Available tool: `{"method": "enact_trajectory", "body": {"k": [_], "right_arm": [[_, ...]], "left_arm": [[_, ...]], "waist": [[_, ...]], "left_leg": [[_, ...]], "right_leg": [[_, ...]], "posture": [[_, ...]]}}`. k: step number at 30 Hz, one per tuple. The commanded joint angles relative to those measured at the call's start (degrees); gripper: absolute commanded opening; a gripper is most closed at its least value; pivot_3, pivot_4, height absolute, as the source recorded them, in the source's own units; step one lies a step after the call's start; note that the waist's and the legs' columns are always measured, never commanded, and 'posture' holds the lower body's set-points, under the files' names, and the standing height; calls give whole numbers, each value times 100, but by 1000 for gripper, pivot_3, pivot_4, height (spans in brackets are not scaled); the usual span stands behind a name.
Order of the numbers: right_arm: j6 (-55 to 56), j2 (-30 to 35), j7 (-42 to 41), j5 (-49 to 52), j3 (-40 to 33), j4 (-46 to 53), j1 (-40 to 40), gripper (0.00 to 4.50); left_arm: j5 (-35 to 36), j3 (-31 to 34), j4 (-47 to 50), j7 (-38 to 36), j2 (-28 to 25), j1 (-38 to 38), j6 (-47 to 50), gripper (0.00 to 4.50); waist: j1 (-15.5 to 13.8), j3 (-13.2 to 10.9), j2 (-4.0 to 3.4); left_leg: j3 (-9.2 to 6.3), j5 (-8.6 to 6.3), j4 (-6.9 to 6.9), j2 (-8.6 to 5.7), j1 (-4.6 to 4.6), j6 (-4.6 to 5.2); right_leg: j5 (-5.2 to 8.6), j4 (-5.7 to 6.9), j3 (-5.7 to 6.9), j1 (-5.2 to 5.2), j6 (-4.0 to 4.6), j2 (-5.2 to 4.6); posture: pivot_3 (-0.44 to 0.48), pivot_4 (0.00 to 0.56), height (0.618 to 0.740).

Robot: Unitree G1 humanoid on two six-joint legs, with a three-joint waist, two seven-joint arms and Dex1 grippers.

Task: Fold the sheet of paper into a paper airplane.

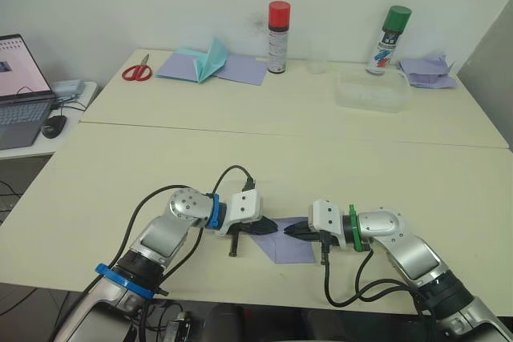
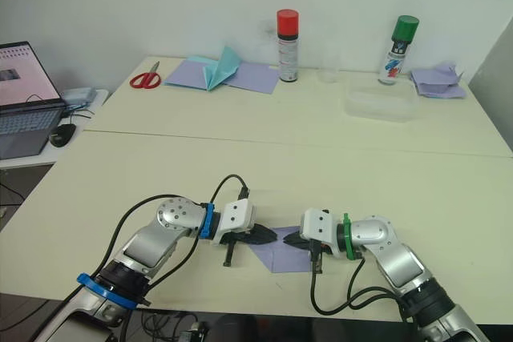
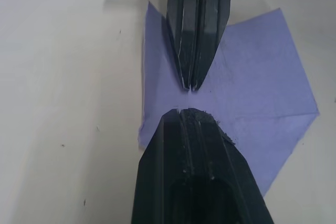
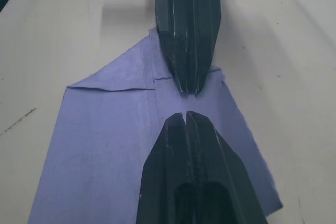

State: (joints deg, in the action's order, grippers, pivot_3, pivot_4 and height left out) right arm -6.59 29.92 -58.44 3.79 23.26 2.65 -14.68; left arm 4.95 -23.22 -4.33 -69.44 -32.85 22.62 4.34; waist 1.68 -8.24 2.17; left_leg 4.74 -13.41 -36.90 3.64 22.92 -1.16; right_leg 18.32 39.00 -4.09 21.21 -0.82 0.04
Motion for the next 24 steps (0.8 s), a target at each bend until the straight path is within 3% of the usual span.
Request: {"method": "enact_trajectory", "body": {"k": [1,16,24], "right_arm": [[-118,142,96,-243,-14,-307,71,61],[-62,188,71,-267,-8,-410,56,61],[38,180,46,-243,-7,-456,41,61]], "left_arm": [[-219,-182,-2,-161,-150,-143,-145,0],[-51,466,-40,-300,-1225,-944,-566,0],[1719,1362,1532,-241,-1226,-876,1317,0]], "waist": [[0,0,0],[11,3,-3],[10,-15,12]], "left_leg": [[1,0,0,0,0,0],[0,0,6,6,-9,0],[-2,0,5,7,-3,0]], "right_leg": [[0,0,-1,0,0,0],[4,-2,0,-2,7,-9],[10,-2,6,12,-1,-11]], "posture": [[0,150,740],[0,150,740],[0,150,740]]}}
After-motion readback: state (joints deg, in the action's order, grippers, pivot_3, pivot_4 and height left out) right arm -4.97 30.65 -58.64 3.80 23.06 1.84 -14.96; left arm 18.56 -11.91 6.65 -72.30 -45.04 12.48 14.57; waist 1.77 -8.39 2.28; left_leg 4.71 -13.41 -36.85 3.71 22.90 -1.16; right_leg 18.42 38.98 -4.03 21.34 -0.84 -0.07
